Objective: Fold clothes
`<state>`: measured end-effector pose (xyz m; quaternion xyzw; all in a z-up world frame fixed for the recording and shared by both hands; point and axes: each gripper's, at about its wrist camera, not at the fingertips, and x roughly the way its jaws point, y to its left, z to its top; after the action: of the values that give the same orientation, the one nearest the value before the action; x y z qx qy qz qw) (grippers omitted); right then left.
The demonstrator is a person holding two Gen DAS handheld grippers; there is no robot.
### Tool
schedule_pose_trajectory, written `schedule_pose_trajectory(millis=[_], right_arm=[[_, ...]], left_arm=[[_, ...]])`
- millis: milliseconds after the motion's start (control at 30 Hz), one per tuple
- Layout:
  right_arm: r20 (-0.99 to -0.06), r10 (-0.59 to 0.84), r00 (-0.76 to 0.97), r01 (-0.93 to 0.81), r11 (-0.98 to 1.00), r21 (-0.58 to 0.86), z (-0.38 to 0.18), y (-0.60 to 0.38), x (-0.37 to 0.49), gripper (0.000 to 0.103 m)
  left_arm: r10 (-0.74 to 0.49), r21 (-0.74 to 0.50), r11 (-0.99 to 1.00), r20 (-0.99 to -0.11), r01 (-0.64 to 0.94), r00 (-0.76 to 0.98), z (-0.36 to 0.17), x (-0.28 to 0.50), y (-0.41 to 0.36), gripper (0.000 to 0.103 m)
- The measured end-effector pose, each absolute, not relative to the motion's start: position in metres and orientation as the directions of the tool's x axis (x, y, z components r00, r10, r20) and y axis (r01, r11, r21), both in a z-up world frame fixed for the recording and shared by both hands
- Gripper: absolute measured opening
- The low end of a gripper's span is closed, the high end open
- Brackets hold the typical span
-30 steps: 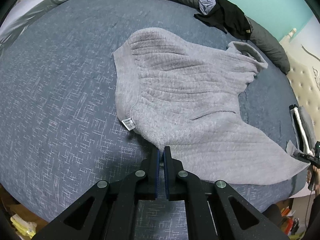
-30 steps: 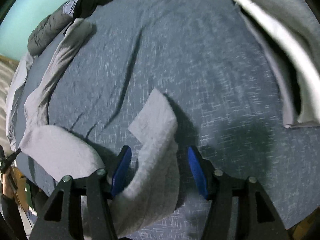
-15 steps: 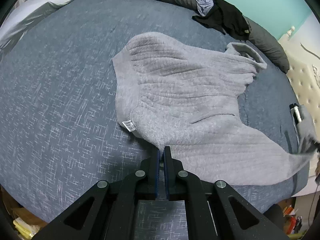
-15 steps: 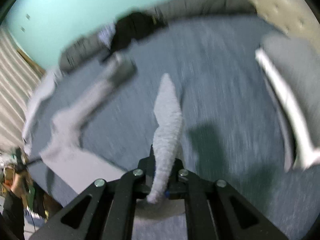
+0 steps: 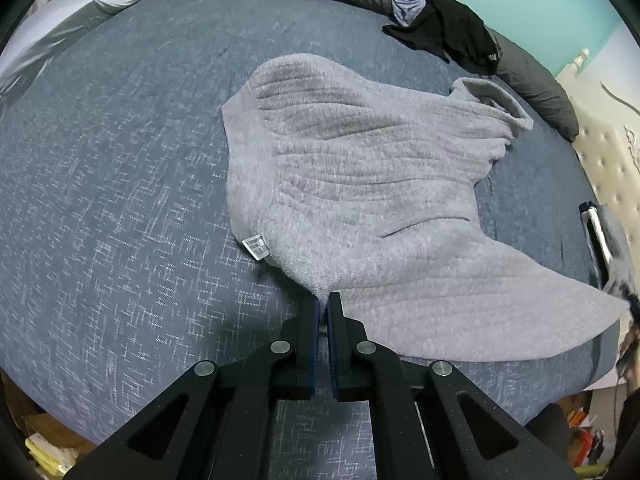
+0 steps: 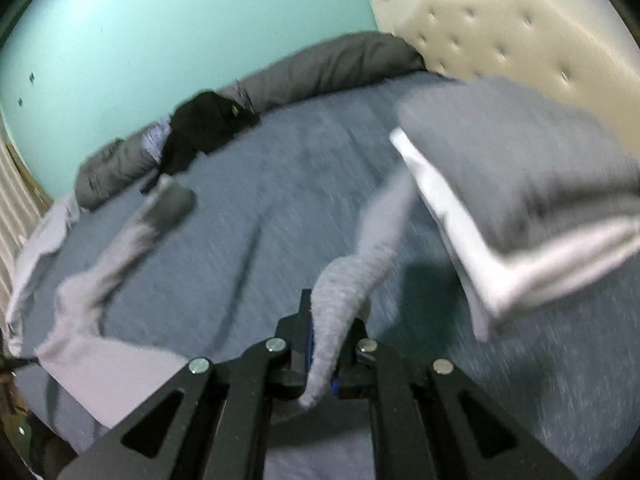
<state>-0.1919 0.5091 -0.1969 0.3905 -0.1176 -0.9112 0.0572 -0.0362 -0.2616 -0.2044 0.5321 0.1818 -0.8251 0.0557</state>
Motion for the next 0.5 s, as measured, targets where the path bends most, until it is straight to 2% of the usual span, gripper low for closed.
schedule_pose_trajectory(millis=[233, 267, 300, 367, 500], right_arm=[[-0.82, -0.162, -0.549, 0.017, -0.983, 0.183, -0.258, 0.515, -0.15, 0.009], [-0.839, -0.138, -0.527, 0.014, -0.988, 0.153, -0.262, 0.516, -0.146, 0.013], [-0.847, -0.101, -0.522, 0.004, -0.993, 0.116, -0.261, 0.517, -0.142, 0.023], [-0.859, -0.027, -0.511, -0.017, -0.999, 0.041, -0.258, 0.519, -0.132, 0.035], [-0.794, 0.084, -0.602, -0.06, -0.996, -0.06, -0.22, 0.523, -0.121, 0.039]], left_arm=[[0.097, -0.242, -0.922, -0.9, 0.302, -0.425, -0.206, -0.041, -0.265, 0.004], [0.096, -0.242, -0.922, -0.899, 0.302, -0.426, -0.206, -0.043, -0.265, 0.004], [0.096, -0.242, -0.922, -0.899, 0.302, -0.428, -0.205, -0.044, -0.265, 0.004], [0.095, -0.241, -0.924, -0.898, 0.298, -0.43, -0.204, -0.045, -0.264, 0.004], [0.093, -0.235, -0.926, -0.9, 0.295, -0.425, -0.204, -0.047, -0.263, 0.004]])
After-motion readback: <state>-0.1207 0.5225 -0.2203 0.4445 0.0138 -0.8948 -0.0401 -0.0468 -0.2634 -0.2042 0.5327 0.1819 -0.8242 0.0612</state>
